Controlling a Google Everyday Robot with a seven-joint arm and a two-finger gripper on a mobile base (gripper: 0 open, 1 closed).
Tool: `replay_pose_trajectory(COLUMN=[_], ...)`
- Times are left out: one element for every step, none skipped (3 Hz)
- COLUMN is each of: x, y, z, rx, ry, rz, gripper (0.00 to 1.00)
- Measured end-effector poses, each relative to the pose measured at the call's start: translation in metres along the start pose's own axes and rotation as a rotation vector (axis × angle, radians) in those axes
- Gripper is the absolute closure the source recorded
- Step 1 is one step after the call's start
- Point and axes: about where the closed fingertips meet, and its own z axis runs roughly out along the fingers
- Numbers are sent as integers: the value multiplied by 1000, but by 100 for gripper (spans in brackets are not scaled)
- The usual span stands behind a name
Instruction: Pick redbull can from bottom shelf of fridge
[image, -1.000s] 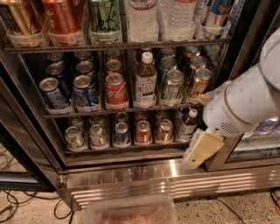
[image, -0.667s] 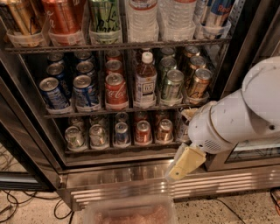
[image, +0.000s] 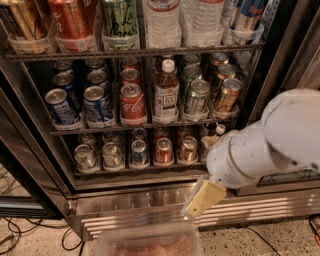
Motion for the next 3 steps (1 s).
replay_pose_trajectory(x=[8,8,8], y=[28,44,43], z=[52,102,143], rx=[-16,-10,13], ry=[-24,-64,-162], rz=[33,47,83], gripper=[0,0,0])
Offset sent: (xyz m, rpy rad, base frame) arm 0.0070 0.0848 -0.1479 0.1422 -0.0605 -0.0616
